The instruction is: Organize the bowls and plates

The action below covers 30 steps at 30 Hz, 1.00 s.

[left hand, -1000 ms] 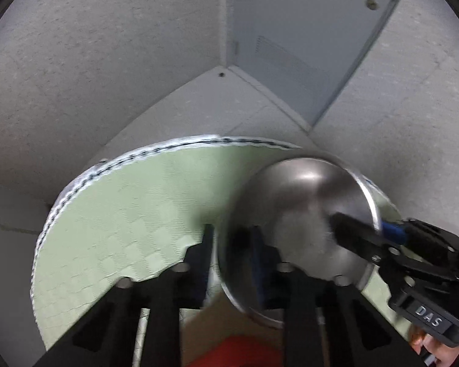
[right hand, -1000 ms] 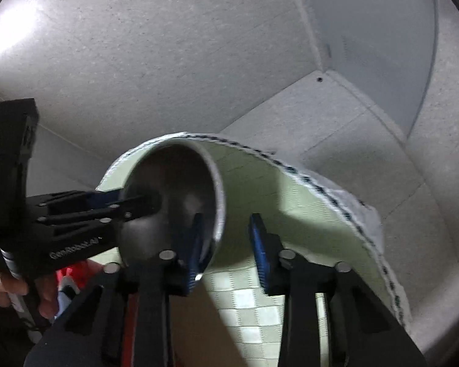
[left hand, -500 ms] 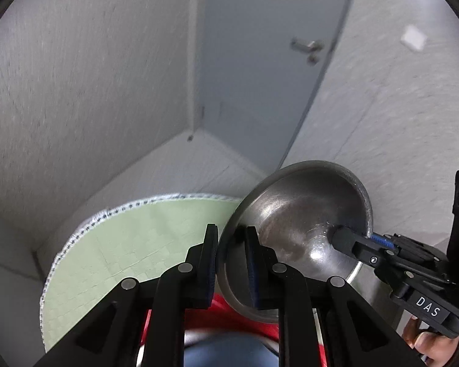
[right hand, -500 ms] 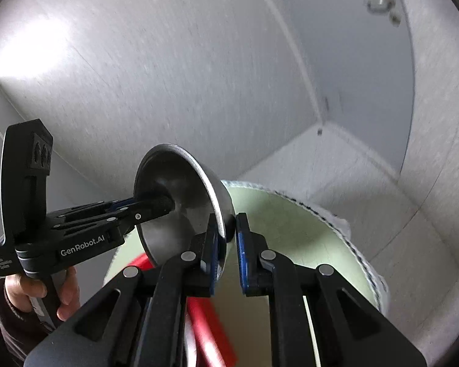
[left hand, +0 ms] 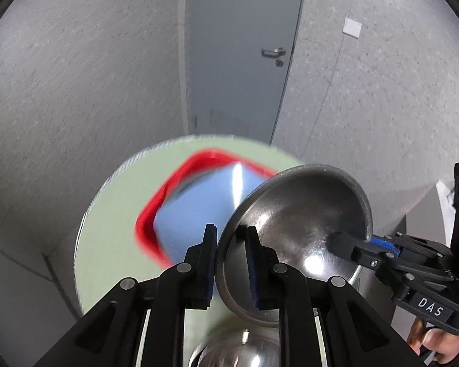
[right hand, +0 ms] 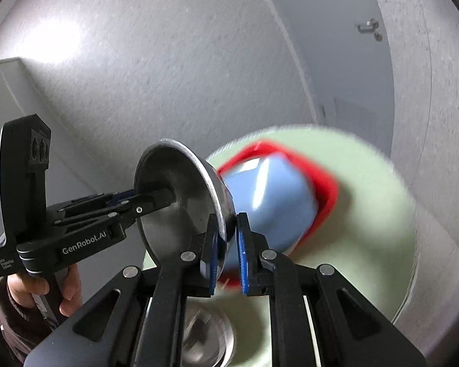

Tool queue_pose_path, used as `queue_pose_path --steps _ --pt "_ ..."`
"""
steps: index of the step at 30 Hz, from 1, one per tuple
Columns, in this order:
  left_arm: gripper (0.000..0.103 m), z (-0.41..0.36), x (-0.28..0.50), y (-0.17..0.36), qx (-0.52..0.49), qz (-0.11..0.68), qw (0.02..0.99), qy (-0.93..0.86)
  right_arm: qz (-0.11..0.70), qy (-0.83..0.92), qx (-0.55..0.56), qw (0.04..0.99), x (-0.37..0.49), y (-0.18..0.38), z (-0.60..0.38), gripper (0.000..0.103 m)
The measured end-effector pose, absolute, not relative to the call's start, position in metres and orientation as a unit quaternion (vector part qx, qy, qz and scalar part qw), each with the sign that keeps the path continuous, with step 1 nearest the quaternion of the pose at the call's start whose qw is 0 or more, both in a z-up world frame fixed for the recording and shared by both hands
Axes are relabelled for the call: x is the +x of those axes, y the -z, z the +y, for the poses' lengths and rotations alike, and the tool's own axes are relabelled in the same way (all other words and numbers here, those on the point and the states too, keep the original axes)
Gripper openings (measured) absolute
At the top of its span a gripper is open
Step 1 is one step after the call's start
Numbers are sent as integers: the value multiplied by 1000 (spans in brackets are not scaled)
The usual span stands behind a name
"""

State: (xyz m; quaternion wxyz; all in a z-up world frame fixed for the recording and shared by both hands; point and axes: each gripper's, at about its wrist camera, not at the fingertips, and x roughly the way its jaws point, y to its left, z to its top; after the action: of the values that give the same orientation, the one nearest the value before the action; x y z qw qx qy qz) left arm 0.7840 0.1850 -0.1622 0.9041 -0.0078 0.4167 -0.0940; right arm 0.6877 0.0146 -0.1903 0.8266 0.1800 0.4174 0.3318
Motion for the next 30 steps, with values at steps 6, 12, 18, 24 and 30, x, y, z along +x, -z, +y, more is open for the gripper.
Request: queue_pose_path --steps 6,12,18,24,30 --pt "15 193 697 159 -15 449 889 91 478 -339 167 793 621 224 44 12" --pt "17 217 685 192 -37 484 871 82 522 -327 141 775 587 260 62 12" --pt "19 228 695 211 -41 502 861 77 539 -317 114 772 580 271 72 14" --pt "18 226 710 218 -41 506 858 78 550 -309 104 769 576 281 76 14" --pt "22 219 706 235 -41 503 860 79 555 -301 99 769 577 283 83 22"
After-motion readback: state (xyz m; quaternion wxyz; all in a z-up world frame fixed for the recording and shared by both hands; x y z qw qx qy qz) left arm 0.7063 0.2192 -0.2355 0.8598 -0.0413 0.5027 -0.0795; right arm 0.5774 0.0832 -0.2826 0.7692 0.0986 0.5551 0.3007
